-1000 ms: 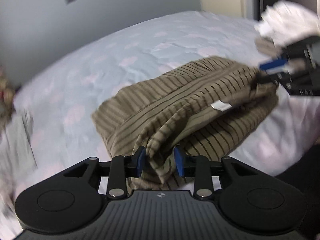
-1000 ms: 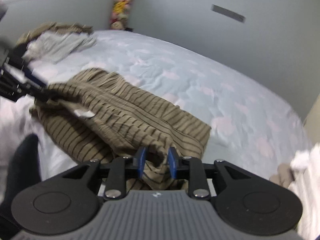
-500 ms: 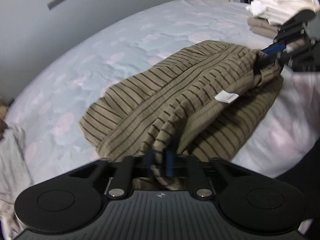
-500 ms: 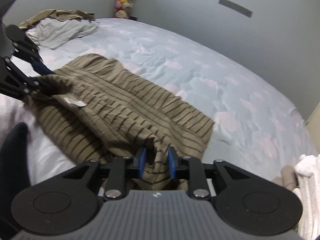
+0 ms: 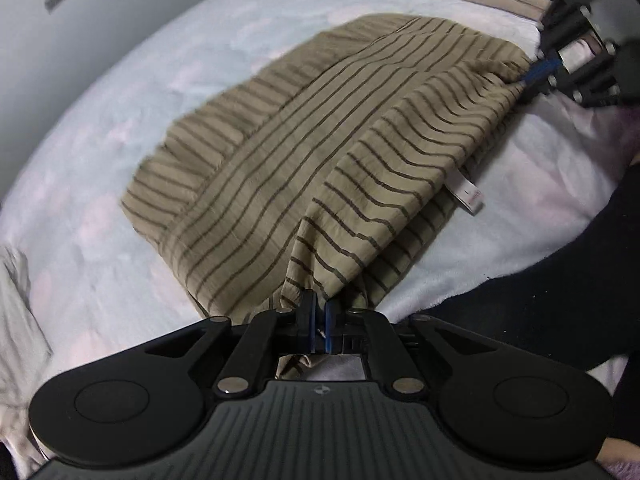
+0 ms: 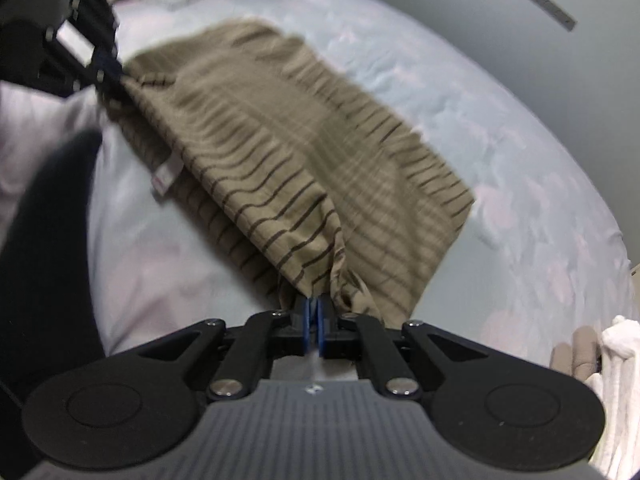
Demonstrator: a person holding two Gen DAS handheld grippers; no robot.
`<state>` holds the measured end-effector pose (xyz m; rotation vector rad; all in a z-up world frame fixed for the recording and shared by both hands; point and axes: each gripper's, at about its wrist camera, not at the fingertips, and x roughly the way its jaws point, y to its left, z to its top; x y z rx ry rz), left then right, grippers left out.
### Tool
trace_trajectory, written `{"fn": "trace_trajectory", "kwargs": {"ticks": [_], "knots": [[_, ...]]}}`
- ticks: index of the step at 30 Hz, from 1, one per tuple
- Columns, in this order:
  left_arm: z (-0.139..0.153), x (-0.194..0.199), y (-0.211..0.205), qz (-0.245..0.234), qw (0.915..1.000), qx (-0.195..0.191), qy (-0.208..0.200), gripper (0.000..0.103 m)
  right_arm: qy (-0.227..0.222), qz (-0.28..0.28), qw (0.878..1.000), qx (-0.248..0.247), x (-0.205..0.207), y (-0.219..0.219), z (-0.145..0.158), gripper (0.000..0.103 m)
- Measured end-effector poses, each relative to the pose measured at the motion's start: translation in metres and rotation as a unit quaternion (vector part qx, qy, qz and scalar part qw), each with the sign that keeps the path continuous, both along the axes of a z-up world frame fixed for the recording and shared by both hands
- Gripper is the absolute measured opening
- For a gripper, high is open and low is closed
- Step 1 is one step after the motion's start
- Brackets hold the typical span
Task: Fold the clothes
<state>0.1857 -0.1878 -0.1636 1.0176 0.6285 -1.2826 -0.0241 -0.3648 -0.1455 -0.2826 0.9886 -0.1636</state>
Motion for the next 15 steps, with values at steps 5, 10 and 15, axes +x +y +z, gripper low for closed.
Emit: {"fn": "trace_trajectory", "kwargs": {"ticks": [5,10,15], "knots": [[0.010,0.025,0.008,0.057,0.9952,-0.016,0.078,0.017,0.002,-0.016,1.000,0.027,-0.002,-0.009,0.001,0.010],[0.021,0.053,0.021,0.125,0.9788,-0.038,0.158,0.019,-0.001,-0.074,0.995,0.073,-0.012,-0.027,0.006,0.051],[0.039,0.064,0.043,0.166,0.9591,-0.083,0.214,0.045,-0.050,-0.143,0.978,0.145,-0.033,-0.054,0.021,0.054]]}}
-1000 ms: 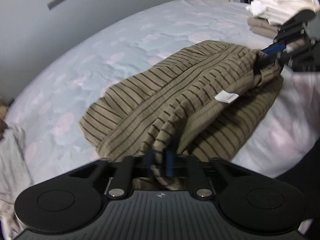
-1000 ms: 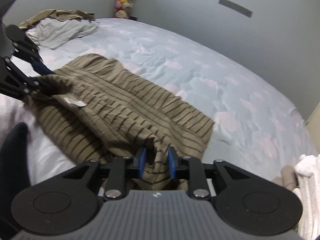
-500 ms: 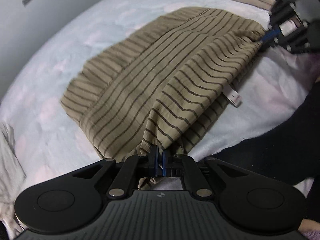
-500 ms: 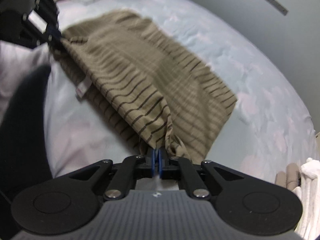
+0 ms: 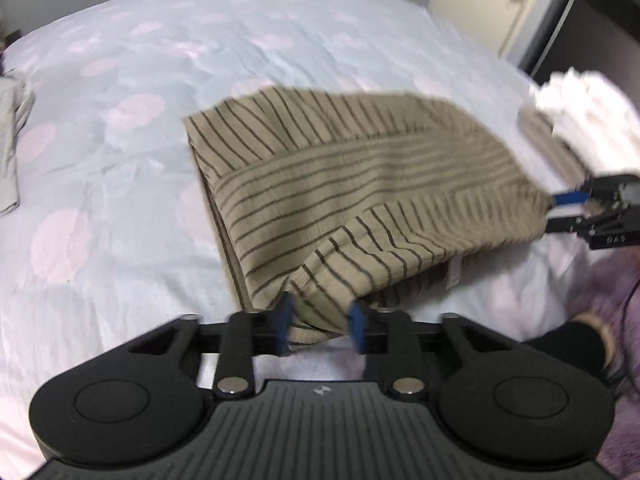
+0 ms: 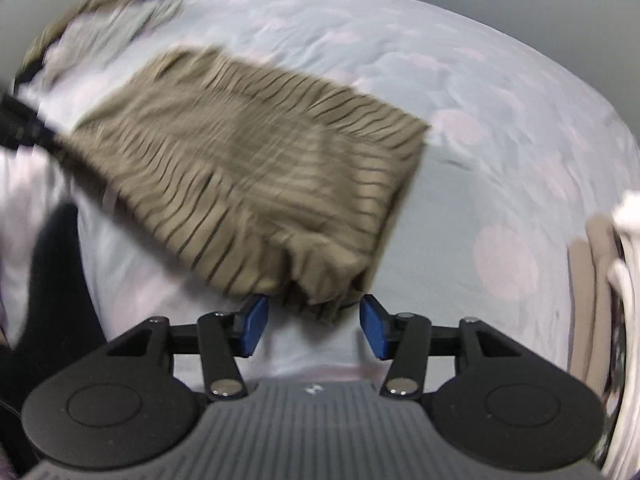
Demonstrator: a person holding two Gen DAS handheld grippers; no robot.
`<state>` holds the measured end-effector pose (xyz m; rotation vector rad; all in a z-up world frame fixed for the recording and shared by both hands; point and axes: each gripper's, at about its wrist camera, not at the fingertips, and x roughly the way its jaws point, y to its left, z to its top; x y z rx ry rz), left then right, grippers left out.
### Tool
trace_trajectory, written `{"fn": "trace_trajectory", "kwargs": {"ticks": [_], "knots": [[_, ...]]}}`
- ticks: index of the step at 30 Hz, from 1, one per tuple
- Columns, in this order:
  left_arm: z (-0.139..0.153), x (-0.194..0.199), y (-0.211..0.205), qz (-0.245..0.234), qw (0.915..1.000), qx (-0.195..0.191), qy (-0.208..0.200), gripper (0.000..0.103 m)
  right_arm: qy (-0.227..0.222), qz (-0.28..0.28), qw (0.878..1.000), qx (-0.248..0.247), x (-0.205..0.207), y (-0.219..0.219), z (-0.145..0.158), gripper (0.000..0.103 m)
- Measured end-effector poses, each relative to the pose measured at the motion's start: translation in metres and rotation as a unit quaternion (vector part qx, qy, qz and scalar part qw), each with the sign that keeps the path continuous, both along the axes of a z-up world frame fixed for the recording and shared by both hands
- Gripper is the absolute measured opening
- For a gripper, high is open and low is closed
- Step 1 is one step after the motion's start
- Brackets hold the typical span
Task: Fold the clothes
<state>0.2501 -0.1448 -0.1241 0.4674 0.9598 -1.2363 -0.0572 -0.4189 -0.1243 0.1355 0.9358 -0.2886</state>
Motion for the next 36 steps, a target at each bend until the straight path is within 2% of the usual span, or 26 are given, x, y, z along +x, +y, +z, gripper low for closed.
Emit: {"fn": "trace_trajectory", "kwargs": {"ticks": [1,2,4,6,8,11,13,14,17,22,24,28,31,32,34,35,36], "knots": [[0.003,0.000,0.004,0.005,0.9999,-0.010,0.006,0.063,-0.014,-0.012,1.000,0.011,-0.006,-0.004,0.004,0.054],[0.005,0.000,0.007,0.010,0.9997,-0.020,0.012,0.066,-0.029,-0.024,0.999,0.019,-0.012,-0.006,0.008,0.054],[0.010,0.001,0.014,0.020,0.9987,-0.041,0.023,0.066,-0.058,-0.038,0.997,0.032,-0.022,-0.008,0.015,0.053],[0.016,0.001,0.021,0.031,0.9971,-0.060,0.034,0.066,-0.082,-0.041,0.995,0.041,-0.025,-0.008,0.020,0.044],[0.016,0.002,0.017,0.049,0.9968,-0.057,0.027,0.065,-0.088,-0.036,0.994,0.048,-0.023,-0.005,0.021,0.044],[0.011,0.003,0.011,0.070,0.9967,-0.041,0.011,0.063,-0.072,-0.012,0.997,0.040,-0.015,0.006,0.018,0.045],[0.006,0.003,0.008,0.081,0.9963,-0.028,0.006,0.063,-0.058,0.008,0.998,0.026,-0.009,0.015,0.015,0.052],[0.004,0.002,0.008,0.079,0.9965,-0.026,0.011,0.063,-0.052,0.013,0.998,0.023,-0.007,0.018,0.013,0.056],[0.000,0.000,0.006,0.072,0.9972,-0.015,0.015,0.060,-0.034,0.022,0.999,0.016,-0.001,0.026,0.009,0.056],[-0.008,-0.002,0.003,0.076,0.9970,0.008,-0.004,0.060,-0.021,-0.013,0.999,0.043,-0.001,0.018,0.000,0.056],[-0.014,-0.004,-0.003,0.075,0.9966,0.031,-0.015,0.060,-0.013,-0.015,0.998,0.059,0.001,0.015,-0.005,0.055],[-0.021,-0.007,-0.007,0.065,0.9962,0.052,-0.023,0.060,-0.001,-0.003,0.996,0.093,0.004,0.012,-0.013,0.054],[-0.023,-0.006,-0.007,0.065,0.9959,0.059,-0.022,0.060,-0.003,0.006,0.997,0.077,0.003,0.018,-0.012,0.058],[-0.024,-0.006,-0.007,0.065,0.9958,0.060,-0.022,0.060,-0.006,0.002,0.997,0.071,0.003,0.019,-0.011,0.056],[-0.024,-0.005,-0.007,0.070,0.9953,0.064,-0.022,0.057,-0.014,-0.009,0.997,0.072,0.002,0.016,-0.011,0.034],[-0.024,-0.004,-0.007,0.071,0.9949,0.067,-0.023,0.054,-0.024,-0.019,0.996,0.084,0.000,0.011,-0.011,0.017],[-0.024,-0.004,-0.008,0.073,0.9946,0.071,-0.023,0.054,-0.036,-0.032,0.994,0.099,-0.003,0.005,-0.010,0.016]]}}
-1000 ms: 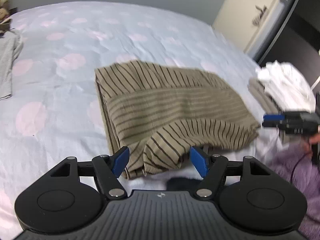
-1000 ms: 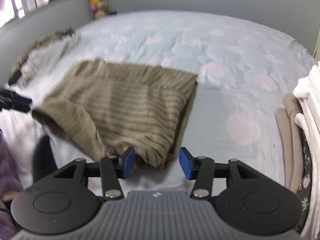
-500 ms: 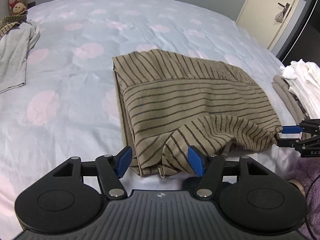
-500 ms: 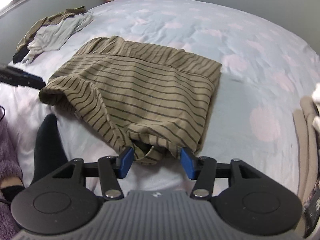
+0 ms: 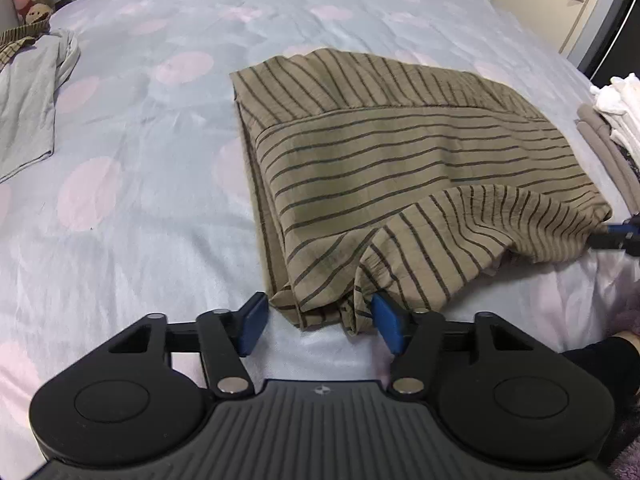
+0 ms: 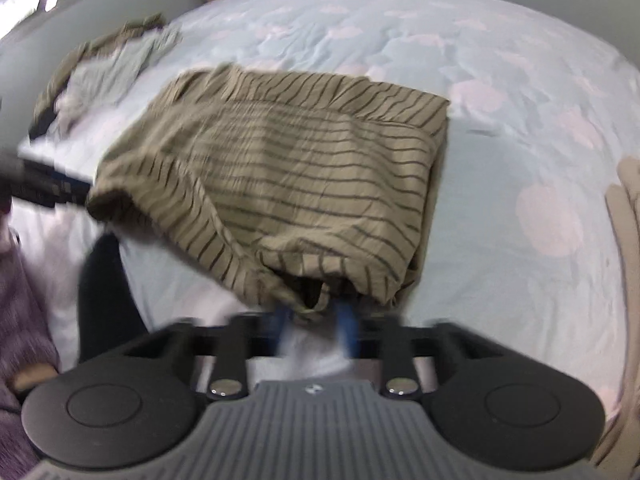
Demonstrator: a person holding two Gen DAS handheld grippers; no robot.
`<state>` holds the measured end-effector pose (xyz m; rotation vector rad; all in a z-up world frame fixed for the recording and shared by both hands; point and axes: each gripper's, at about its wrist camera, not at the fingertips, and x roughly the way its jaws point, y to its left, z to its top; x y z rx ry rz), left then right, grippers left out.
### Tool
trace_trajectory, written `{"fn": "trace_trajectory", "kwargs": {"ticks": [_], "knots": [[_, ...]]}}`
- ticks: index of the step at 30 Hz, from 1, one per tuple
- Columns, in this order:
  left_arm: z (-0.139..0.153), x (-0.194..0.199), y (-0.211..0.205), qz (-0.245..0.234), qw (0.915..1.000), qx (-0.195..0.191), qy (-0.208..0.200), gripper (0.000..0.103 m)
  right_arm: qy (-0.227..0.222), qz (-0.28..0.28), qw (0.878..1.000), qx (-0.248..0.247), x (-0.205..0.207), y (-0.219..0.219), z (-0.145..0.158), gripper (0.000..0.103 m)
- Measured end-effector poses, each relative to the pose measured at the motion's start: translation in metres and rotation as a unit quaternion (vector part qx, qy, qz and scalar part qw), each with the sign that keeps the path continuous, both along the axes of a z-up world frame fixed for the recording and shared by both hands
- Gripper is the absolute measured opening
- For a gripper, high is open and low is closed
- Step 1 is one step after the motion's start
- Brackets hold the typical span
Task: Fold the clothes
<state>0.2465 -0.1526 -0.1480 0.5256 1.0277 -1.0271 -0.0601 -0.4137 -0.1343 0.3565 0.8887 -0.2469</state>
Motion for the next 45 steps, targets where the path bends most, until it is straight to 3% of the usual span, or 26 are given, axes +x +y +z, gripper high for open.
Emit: {"fn": "trace_trajectory", "kwargs": {"ticks": [5,12,17,21,27,33,39,45], "knots": [[-0.005,-0.004,-0.010,-0.010,0.9995,0.028,-0.013,0.049,-0.040,-0.065,0.995,0.056,-0.008,-0.026,0.000,0.009],[-0.012,-0.004,-0.016,-0.014,0.9985,0.049,-0.020,0.050,0.018,-0.077,0.995,0.053,0.011,-0.031,-0.019,0.008],[-0.006,-0.006,-0.011,-0.006,0.9988,0.043,-0.023,0.052,0.029,-0.092,0.995,0.036,0.004,-0.028,-0.016,0.009],[0.006,-0.004,0.004,0.020,0.9995,0.021,-0.011,0.053,0.020,-0.126,0.992,0.003,-0.011,-0.024,-0.004,0.028],[0.030,0.007,0.031,0.070,0.9967,-0.041,0.009,0.055,-0.006,-0.177,0.984,-0.024,-0.028,-0.030,0.012,0.031],[0.044,0.020,0.023,0.126,0.9839,-0.127,0.007,0.060,-0.064,-0.197,0.978,-0.012,-0.031,-0.039,0.018,0.041],[0.033,0.039,-0.011,0.176,0.9755,-0.132,0.005,0.060,-0.094,-0.195,0.976,0.033,-0.008,-0.053,0.012,0.045],[0.002,0.055,-0.023,0.177,0.9745,-0.130,0.044,0.060,-0.083,-0.212,0.973,0.036,0.018,-0.060,-0.004,0.045]]}}
